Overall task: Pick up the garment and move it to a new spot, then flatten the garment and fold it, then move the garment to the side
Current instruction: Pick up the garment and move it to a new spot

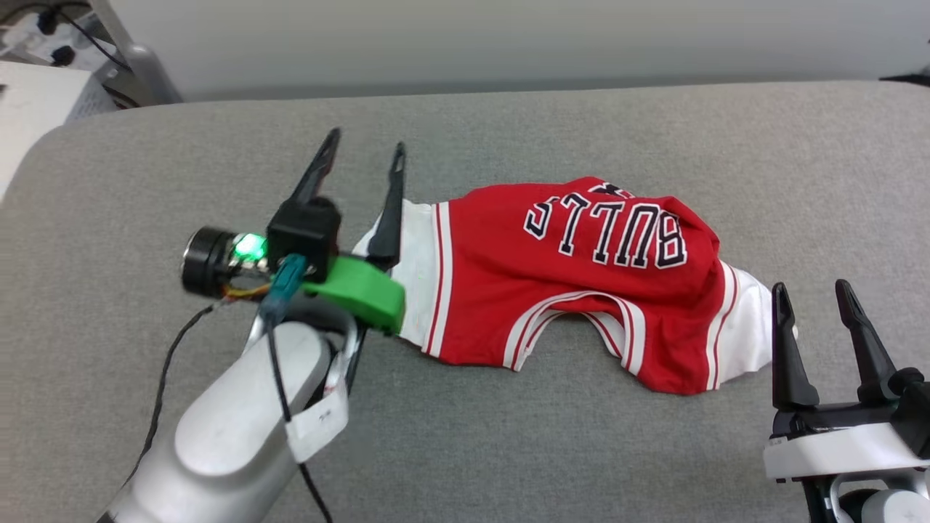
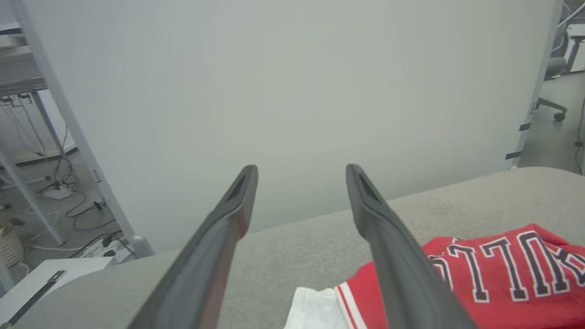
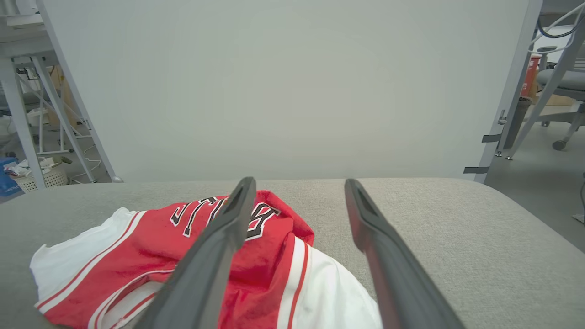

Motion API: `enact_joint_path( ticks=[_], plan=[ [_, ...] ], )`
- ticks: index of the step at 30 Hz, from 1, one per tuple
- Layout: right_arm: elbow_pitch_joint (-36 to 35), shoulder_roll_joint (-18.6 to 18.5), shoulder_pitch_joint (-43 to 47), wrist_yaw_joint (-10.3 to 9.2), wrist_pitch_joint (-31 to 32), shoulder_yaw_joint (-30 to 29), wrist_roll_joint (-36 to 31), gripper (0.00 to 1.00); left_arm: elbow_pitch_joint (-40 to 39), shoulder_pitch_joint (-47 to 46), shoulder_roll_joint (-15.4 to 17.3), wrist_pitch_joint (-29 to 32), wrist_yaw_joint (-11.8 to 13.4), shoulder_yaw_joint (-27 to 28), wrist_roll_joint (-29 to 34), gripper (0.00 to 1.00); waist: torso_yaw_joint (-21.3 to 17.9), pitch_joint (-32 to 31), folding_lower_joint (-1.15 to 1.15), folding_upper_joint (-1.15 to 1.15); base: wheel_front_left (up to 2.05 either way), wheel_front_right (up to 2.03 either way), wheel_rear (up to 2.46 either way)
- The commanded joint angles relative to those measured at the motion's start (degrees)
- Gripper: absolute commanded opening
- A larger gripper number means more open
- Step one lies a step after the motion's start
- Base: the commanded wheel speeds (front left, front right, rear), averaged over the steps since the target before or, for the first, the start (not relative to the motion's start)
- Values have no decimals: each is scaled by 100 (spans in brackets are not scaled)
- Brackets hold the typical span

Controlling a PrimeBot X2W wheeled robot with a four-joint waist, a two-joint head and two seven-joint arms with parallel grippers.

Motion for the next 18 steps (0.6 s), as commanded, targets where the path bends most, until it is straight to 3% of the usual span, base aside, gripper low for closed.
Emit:
enact_joint_path(
  ticks=[1,6,18],
  plan=[
    [21,-1,91,-5,-28,-16,12,100,-137,391,109,-31,99,203,152,100,353,-380,0,0,0,0,0],
    [51,15,201,-5,-28,25,74,100,-644,1476,188,-32,202,1055,461,100,455,-499,0,0,0,0,0],
    [260,46,391,-5,-28,219,256,100,-1063,3278,-479,-32,-467,2479,1238,100,528,-685,0,0,0,0,0]
  ],
)
